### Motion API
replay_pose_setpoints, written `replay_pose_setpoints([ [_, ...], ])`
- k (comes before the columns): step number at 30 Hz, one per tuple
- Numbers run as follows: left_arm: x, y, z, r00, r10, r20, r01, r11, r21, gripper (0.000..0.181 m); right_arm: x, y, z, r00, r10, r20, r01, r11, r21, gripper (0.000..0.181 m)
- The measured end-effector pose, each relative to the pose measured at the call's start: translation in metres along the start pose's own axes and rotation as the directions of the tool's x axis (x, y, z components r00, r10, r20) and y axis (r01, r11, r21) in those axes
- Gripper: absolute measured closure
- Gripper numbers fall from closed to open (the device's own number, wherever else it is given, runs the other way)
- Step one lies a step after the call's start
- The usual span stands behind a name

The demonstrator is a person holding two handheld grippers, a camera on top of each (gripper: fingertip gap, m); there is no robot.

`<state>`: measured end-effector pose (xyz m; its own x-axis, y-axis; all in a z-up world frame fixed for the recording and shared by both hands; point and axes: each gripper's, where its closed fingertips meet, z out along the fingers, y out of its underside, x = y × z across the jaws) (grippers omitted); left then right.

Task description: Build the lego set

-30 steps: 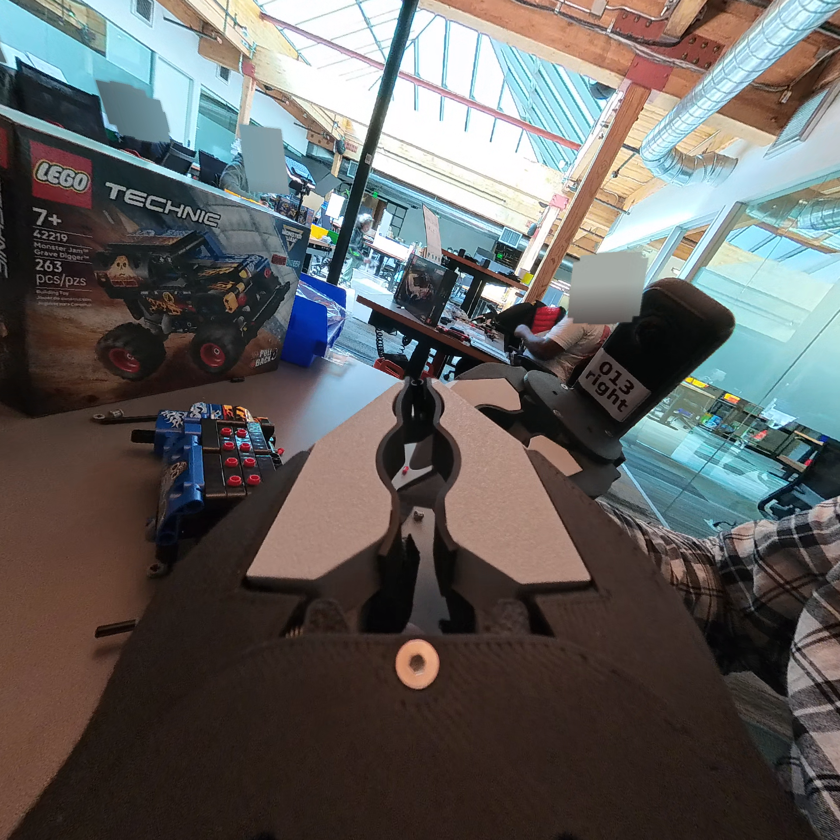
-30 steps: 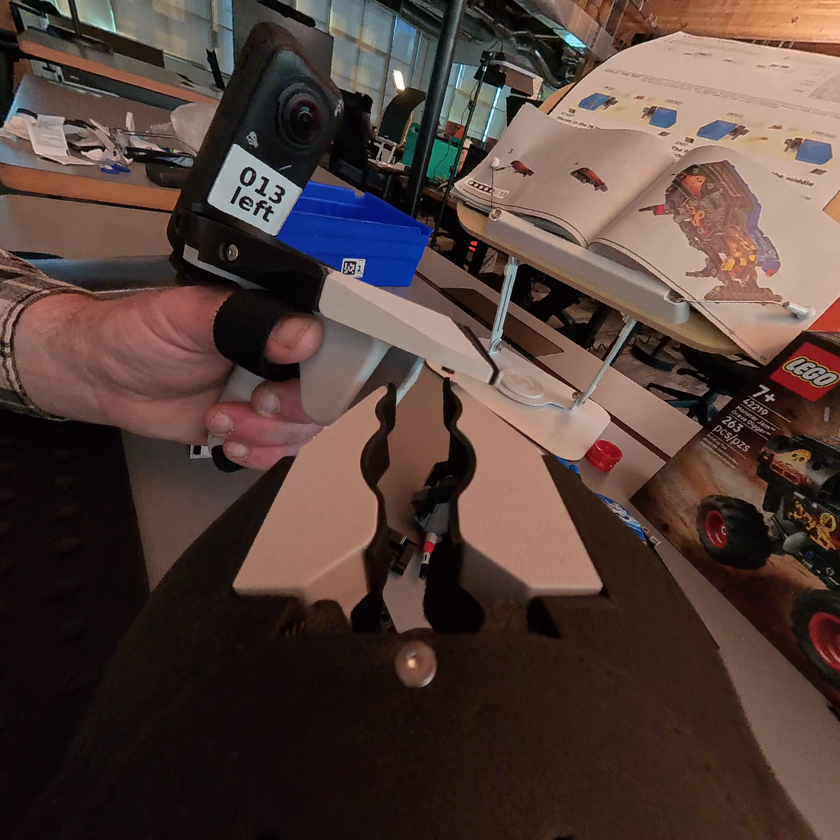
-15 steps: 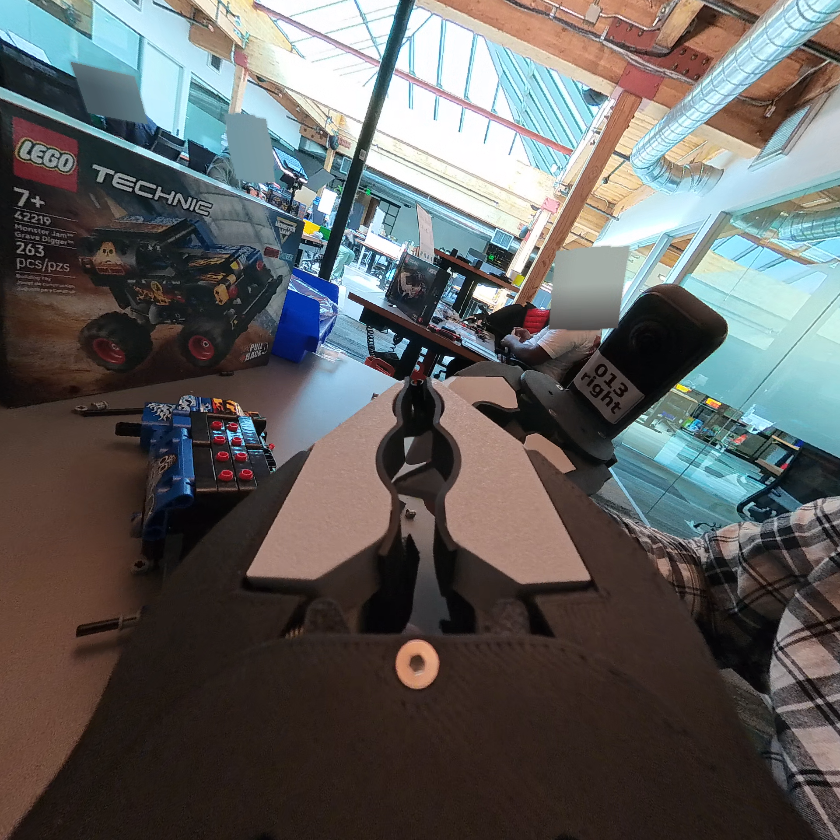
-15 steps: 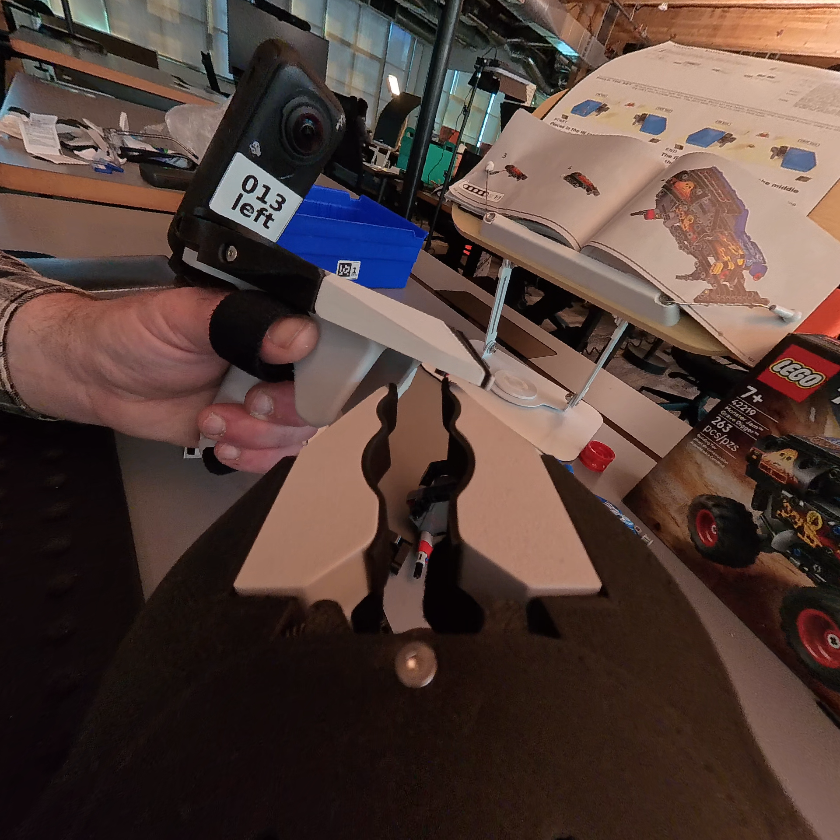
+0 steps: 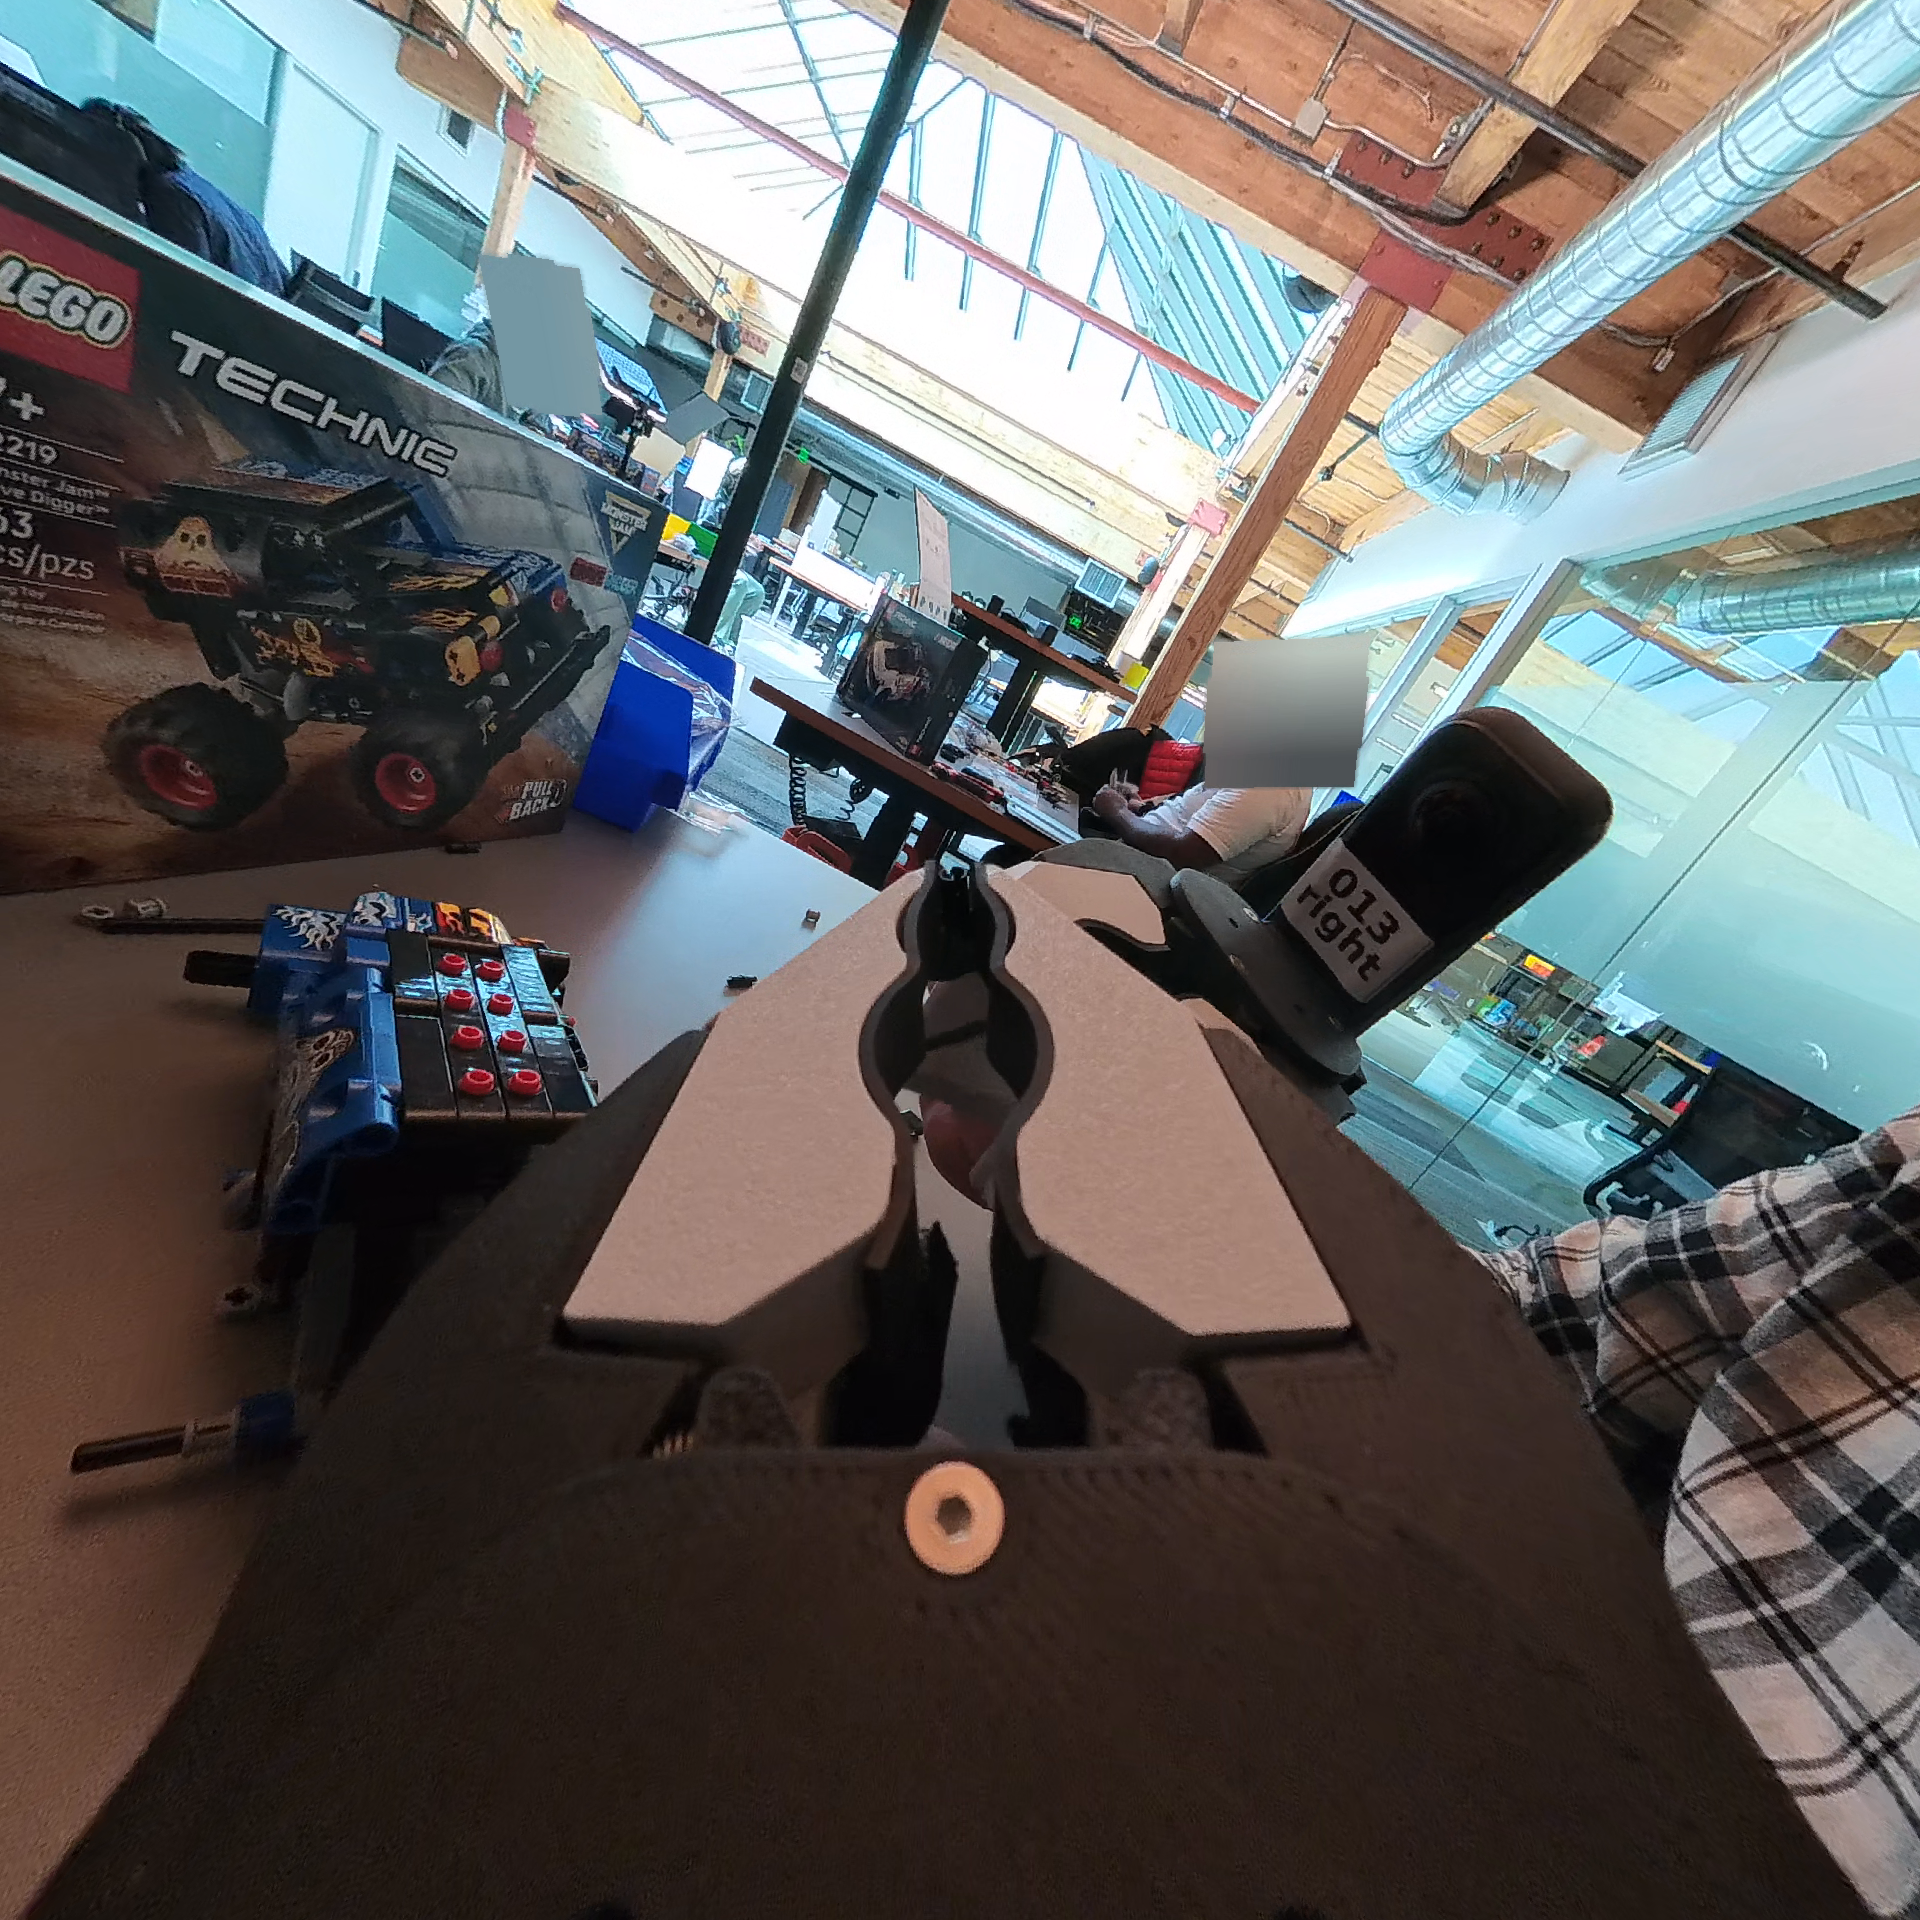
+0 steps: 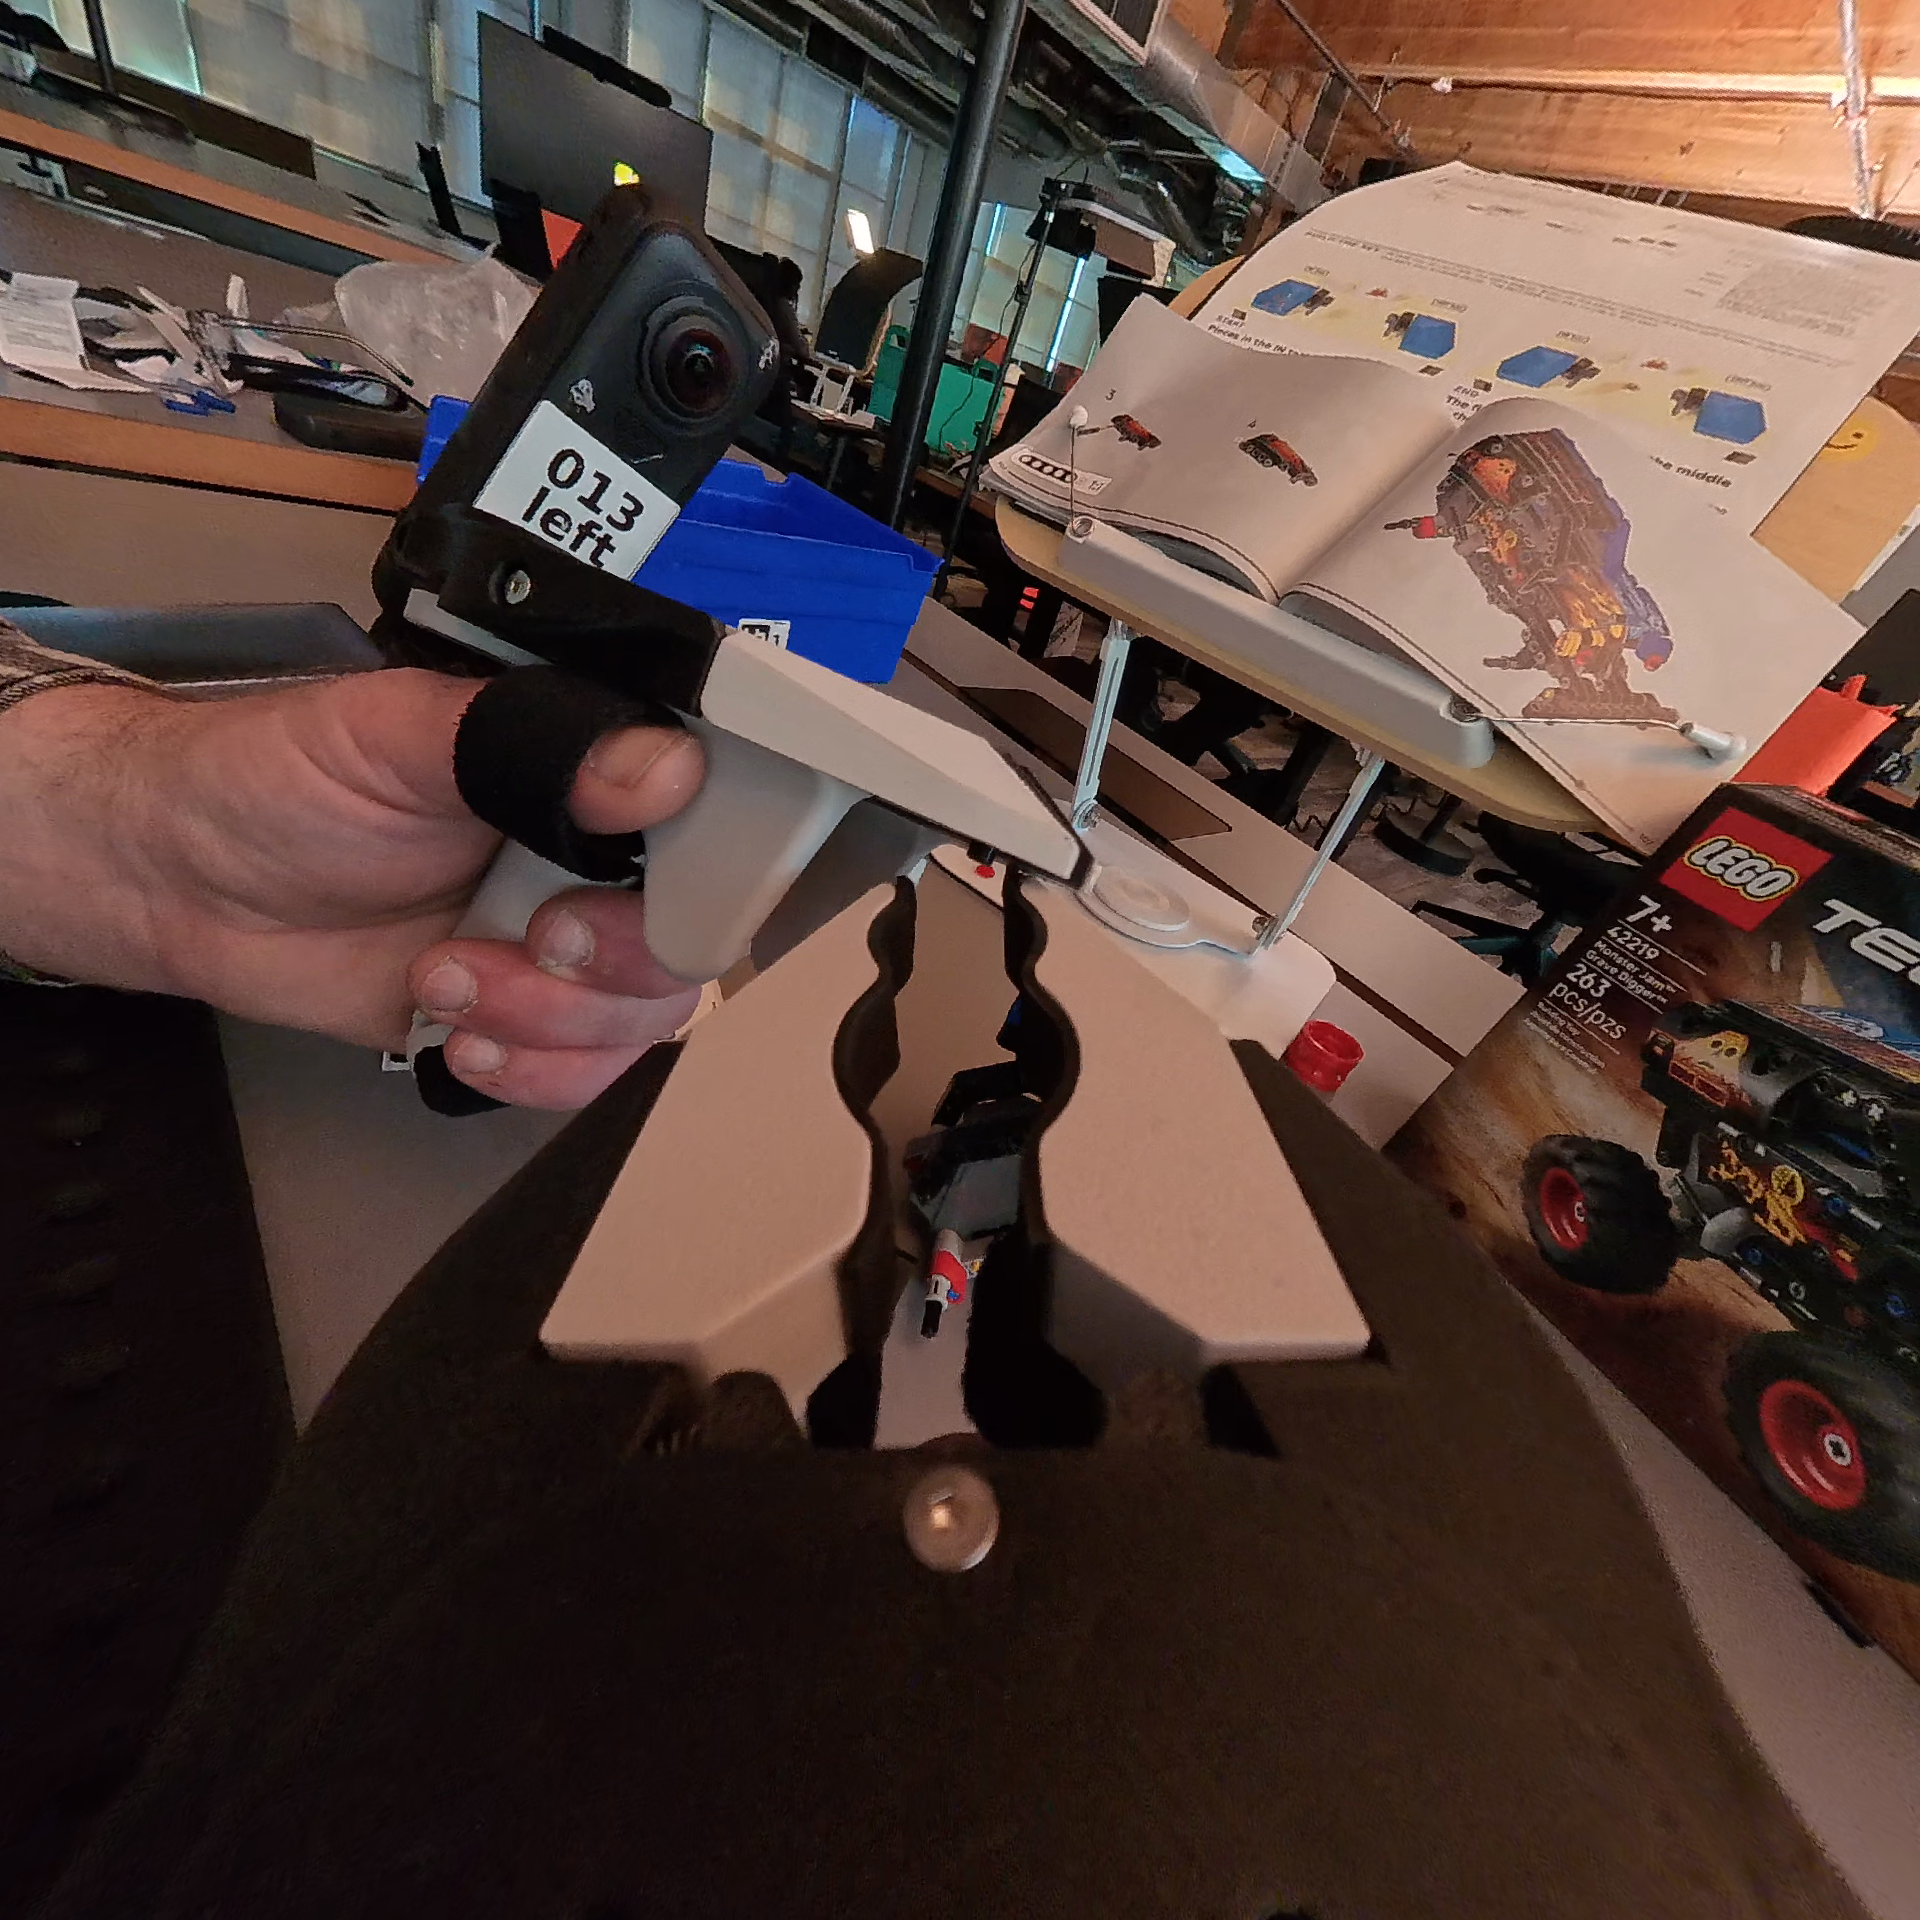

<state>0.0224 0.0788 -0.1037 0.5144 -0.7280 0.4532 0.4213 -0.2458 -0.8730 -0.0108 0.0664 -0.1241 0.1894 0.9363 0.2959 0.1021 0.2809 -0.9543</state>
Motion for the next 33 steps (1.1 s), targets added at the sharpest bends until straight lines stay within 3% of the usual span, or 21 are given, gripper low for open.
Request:
replay_pose_setpoints([
  [14, 0.003, 0.003, 0.001, 1.0, 0.007, -0.01, -0.007, 1.0, -0.006, 0.178, 0.006, 0.0, -0.003, 0.999, 0.033, -0.01, -0.033, 0.999, 0.01, 0.181],
  [24, 0.003, 0.002, 0.001, 1.0, 0.008, -0.013, -0.009, 1.0, -0.002, 0.178, 0.007, -0.002, -0.004, 0.997, 0.083, 0.006, -0.083, 0.996, 0.031, 0.181],
  [33, -0.005, 0.0, -0.003, 0.952, 0.29, 0.095, -0.284, 0.956, -0.07, 0.178, 0.019, 0.0, -0.012, 0.959, 0.275, 0.073, -0.28, 0.958, 0.065, 0.175],
])
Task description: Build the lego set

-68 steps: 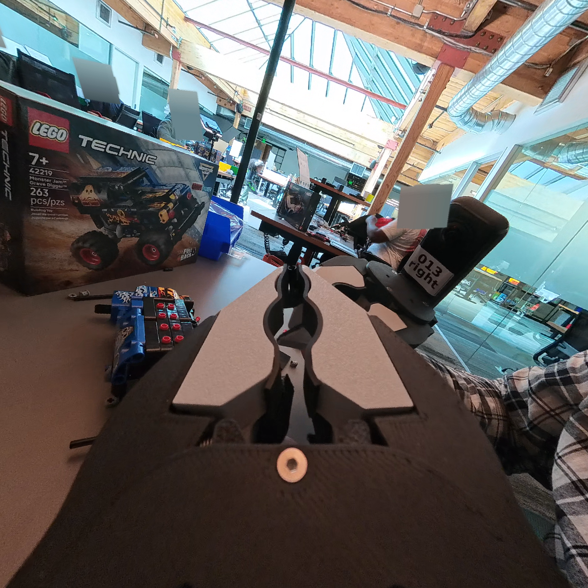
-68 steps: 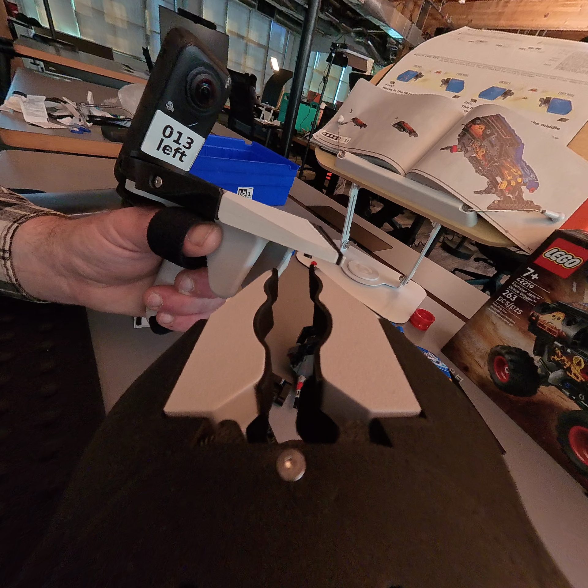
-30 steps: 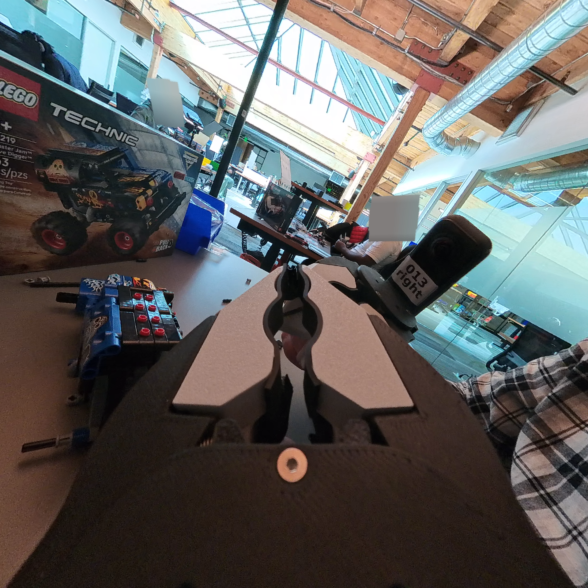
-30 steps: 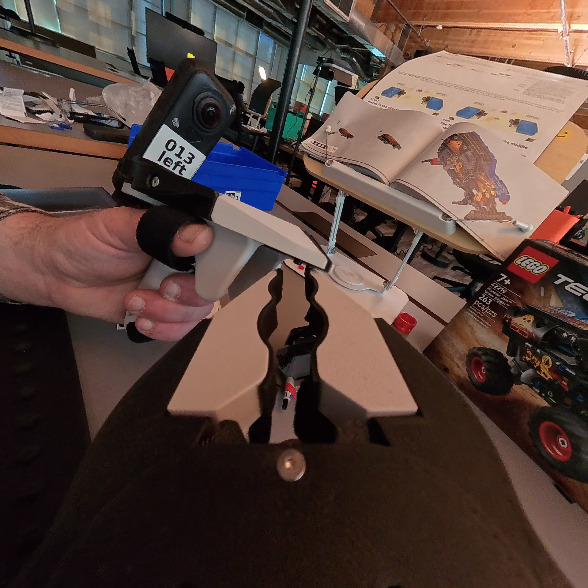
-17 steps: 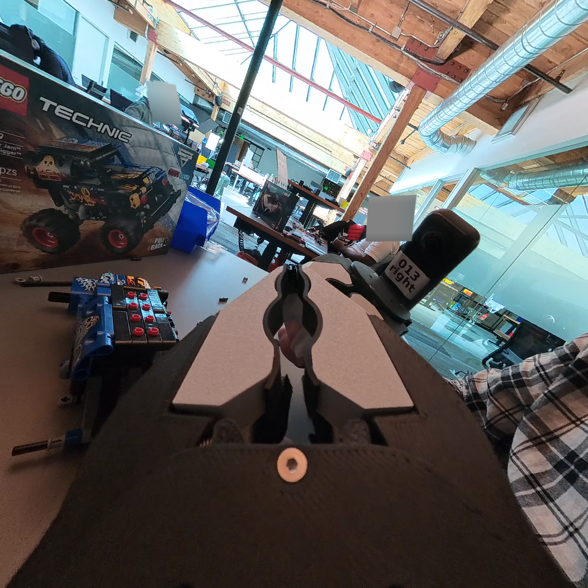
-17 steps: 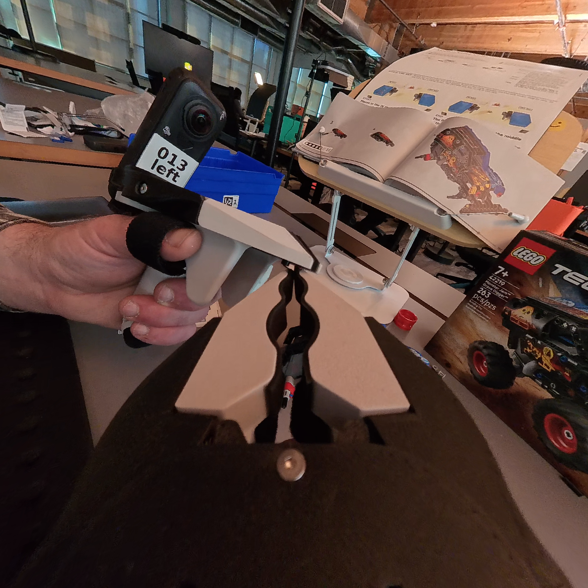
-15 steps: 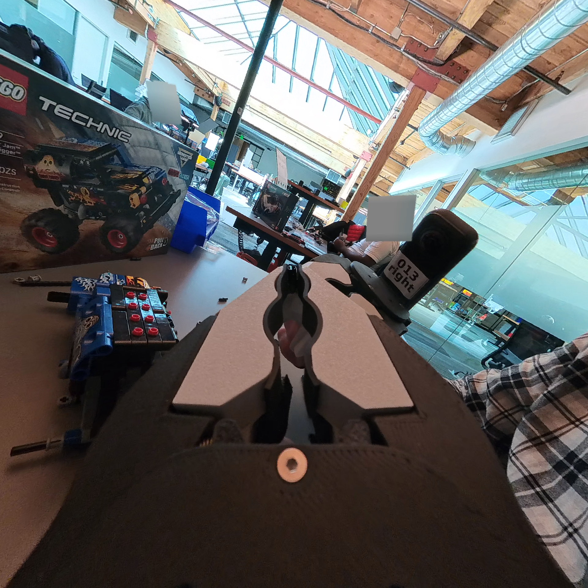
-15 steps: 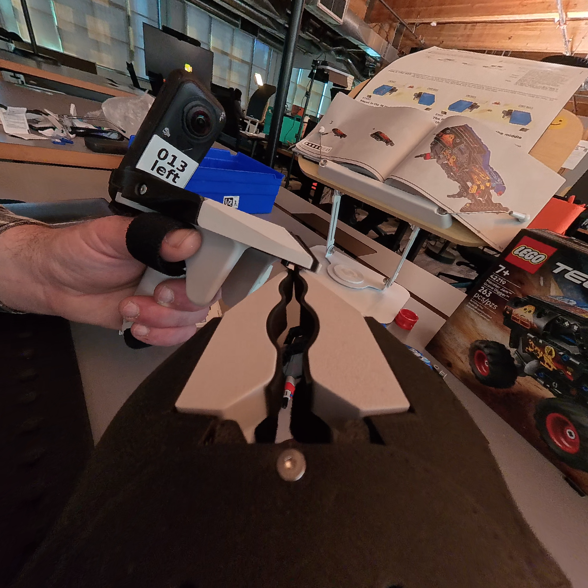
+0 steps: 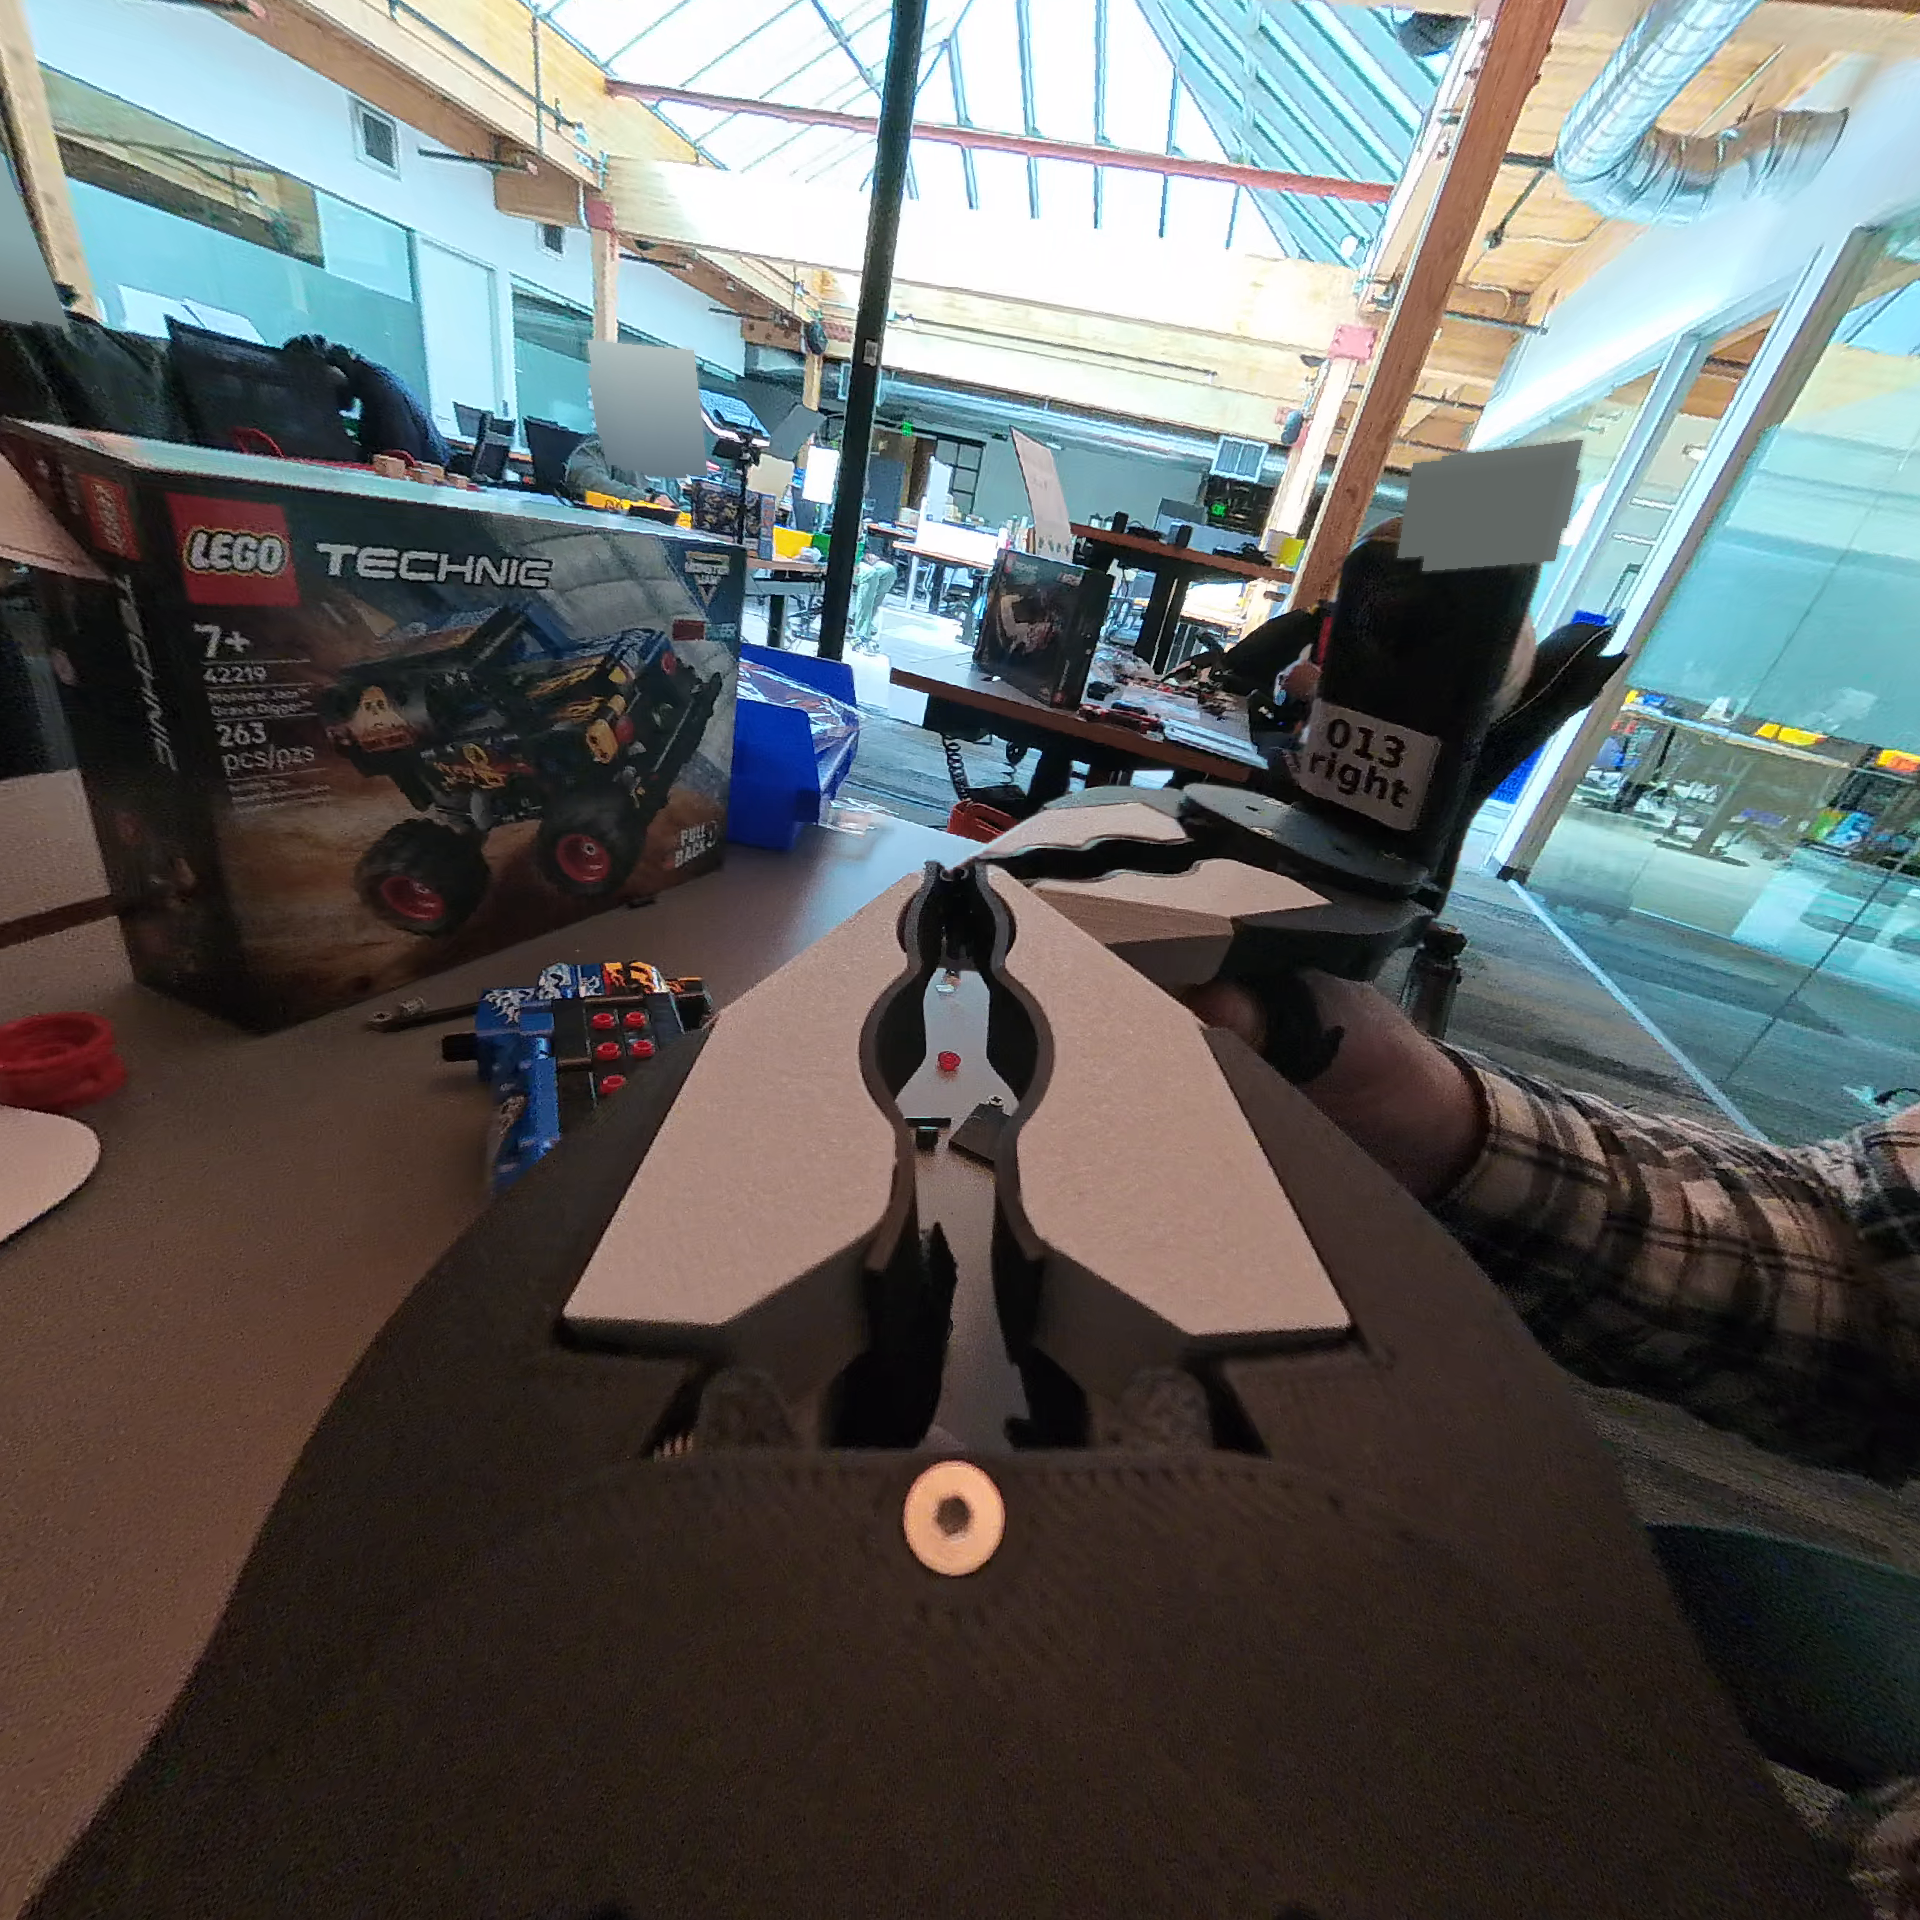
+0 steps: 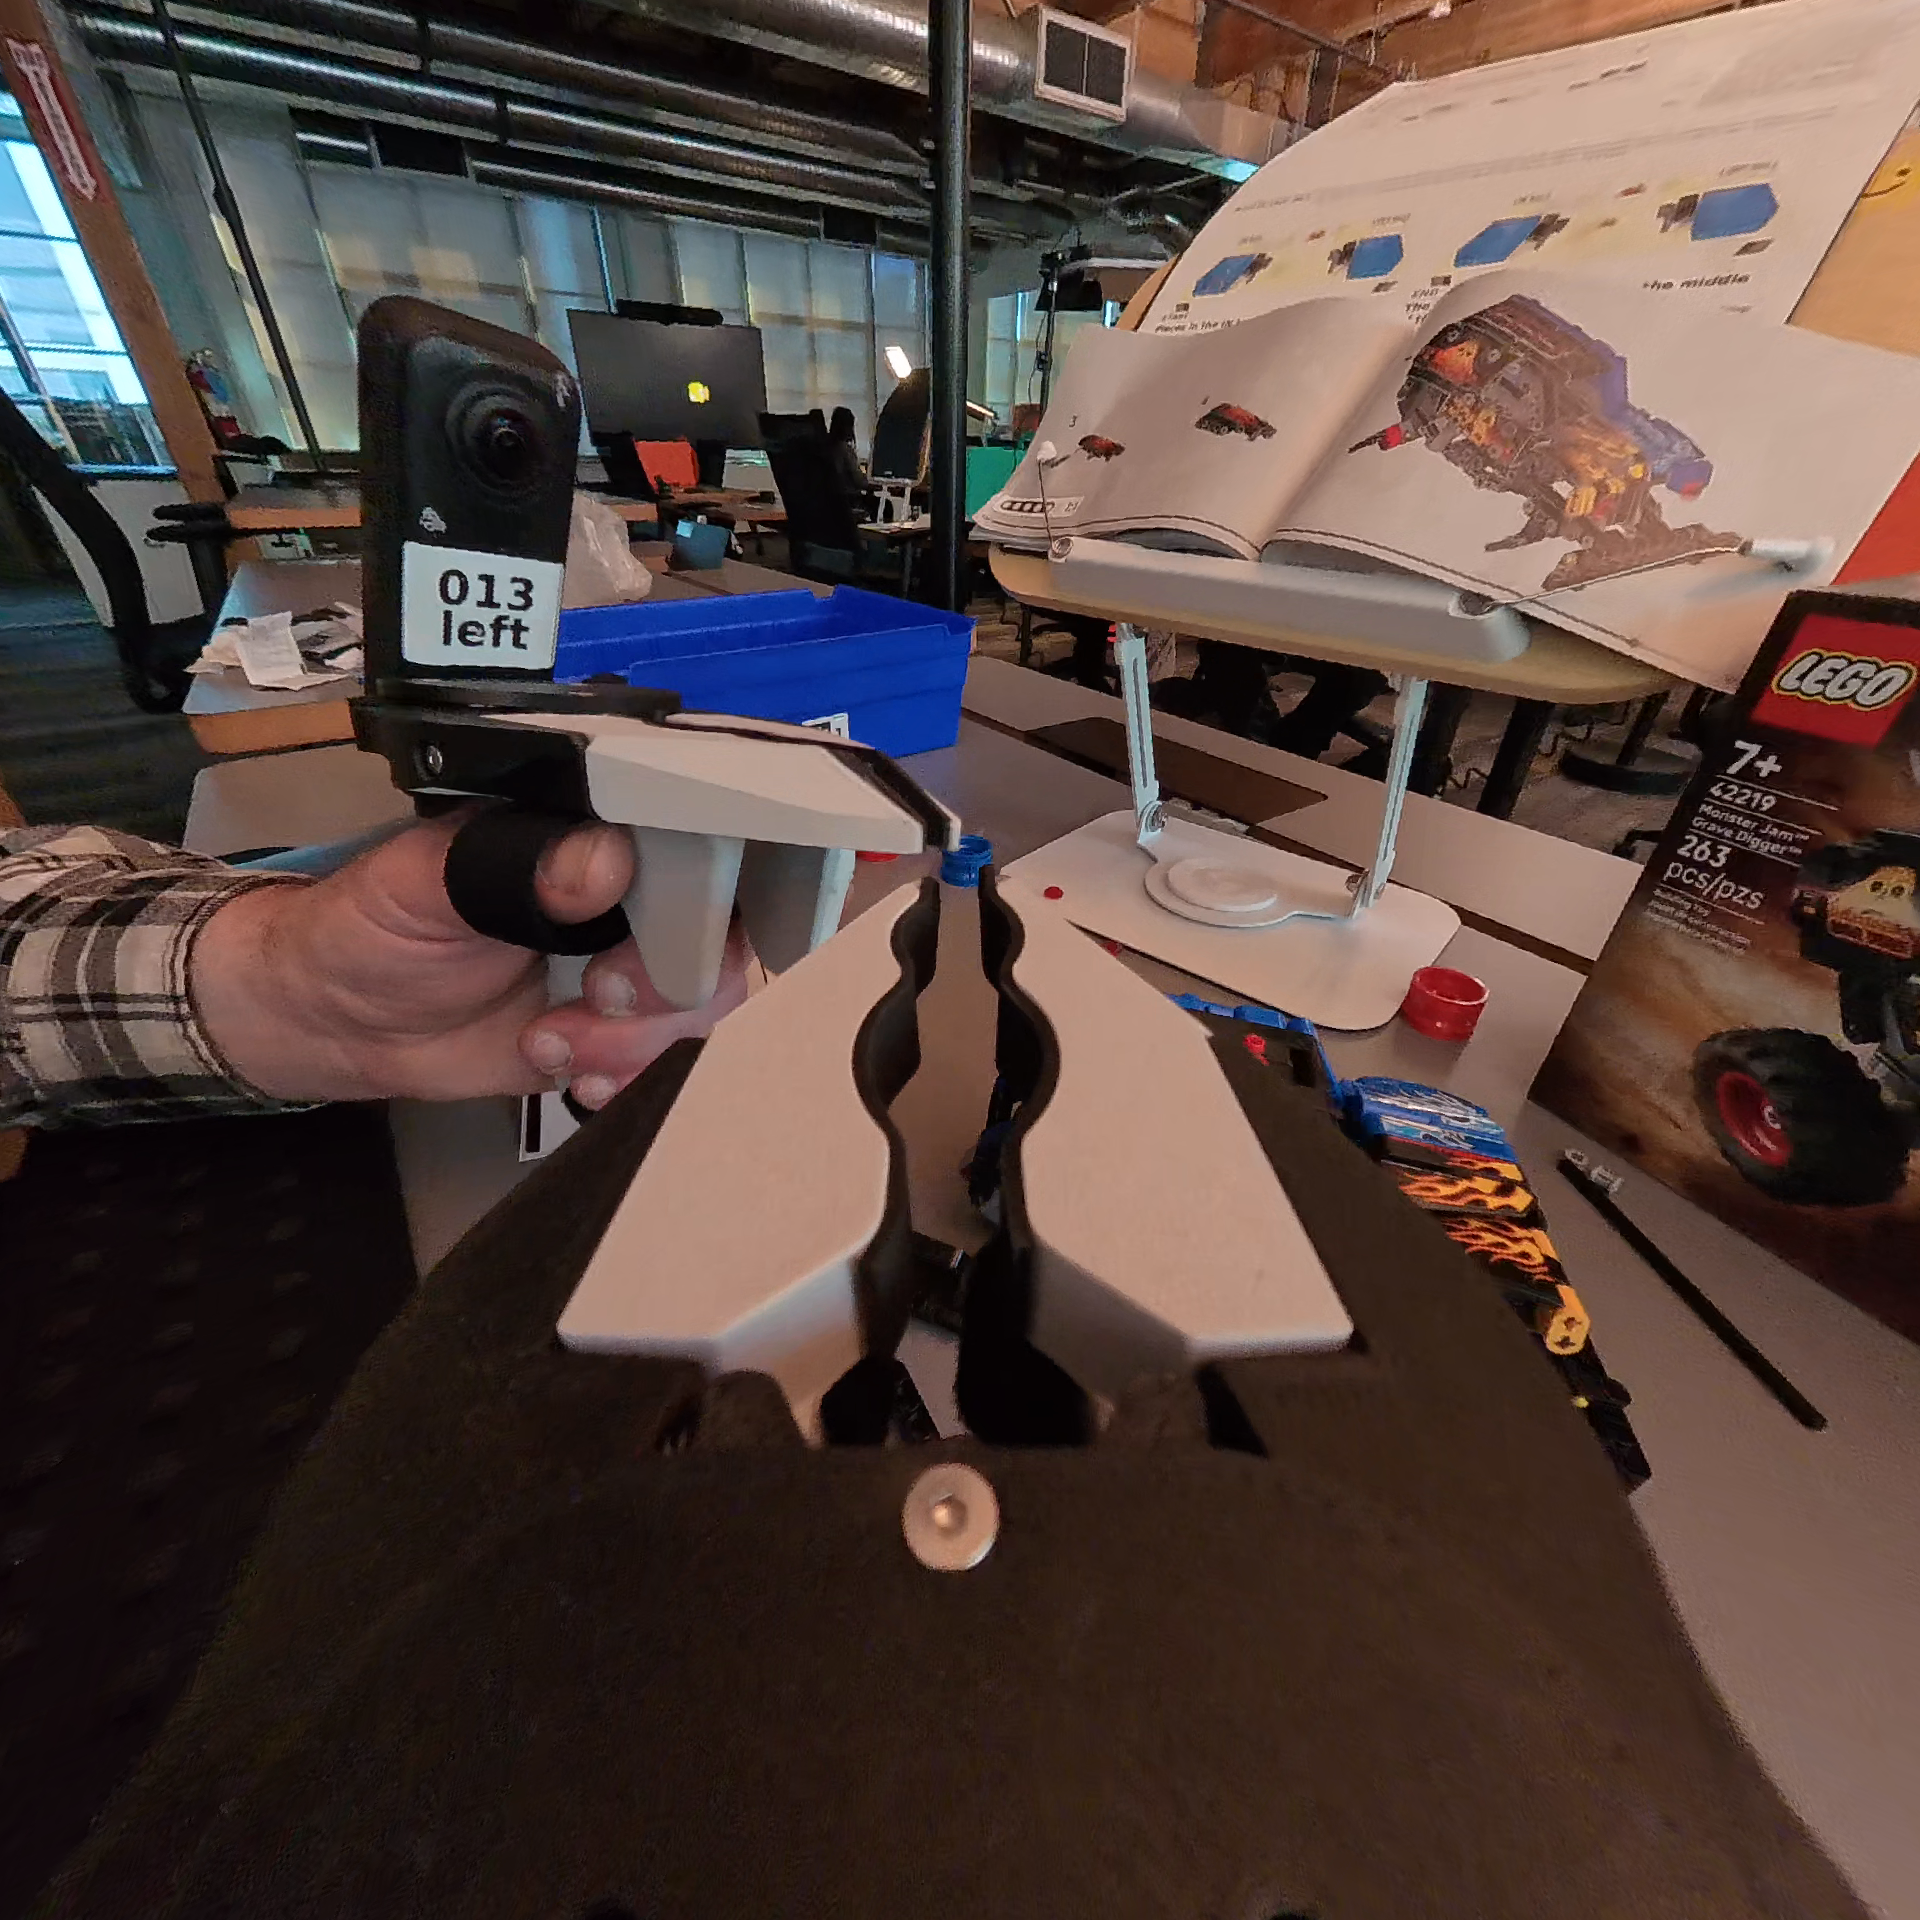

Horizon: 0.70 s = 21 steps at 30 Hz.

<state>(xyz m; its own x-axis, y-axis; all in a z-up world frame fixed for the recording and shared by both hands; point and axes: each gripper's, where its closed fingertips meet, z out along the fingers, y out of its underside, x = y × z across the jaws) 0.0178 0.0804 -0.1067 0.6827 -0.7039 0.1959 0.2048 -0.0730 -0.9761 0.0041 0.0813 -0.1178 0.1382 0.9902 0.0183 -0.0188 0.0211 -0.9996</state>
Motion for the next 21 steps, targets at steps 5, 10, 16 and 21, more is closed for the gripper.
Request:
replay_pose_setpoints([
  [5, 0.002, 0.0, 0.002, 0.98, -0.188, -0.066, 0.191, 0.981, 0.035, 0.179, -0.006, 0.007, 0.004, 0.996, -0.086, -0.011, 0.086, 0.995, -0.056, 0.175],
  [10, 0.002, 0.001, 0.003, 0.925, -0.355, -0.137, 0.365, 0.929, 0.057, 0.178, -0.016, 0.005, 0.01, 0.998, -0.043, 0.037, 0.044, 0.998, -0.034, 0.176],
  [16, 0.001, -0.001, 0.004, 0.871, -0.449, -0.201, 0.47, 0.879, 0.076, 0.177, -0.014, 0.004, 0.01, 0.977, 0.174, 0.12, -0.176, 0.984, 0.004, 0.177],
  [21, 0.004, -0.002, 0.007, 0.846, -0.478, -0.237, 0.507, 0.859, 0.075, 0.177, -0.012, 0.001, 0.006, 0.936, 0.302, 0.182, -0.311, 0.95, 0.023, 0.181],
])
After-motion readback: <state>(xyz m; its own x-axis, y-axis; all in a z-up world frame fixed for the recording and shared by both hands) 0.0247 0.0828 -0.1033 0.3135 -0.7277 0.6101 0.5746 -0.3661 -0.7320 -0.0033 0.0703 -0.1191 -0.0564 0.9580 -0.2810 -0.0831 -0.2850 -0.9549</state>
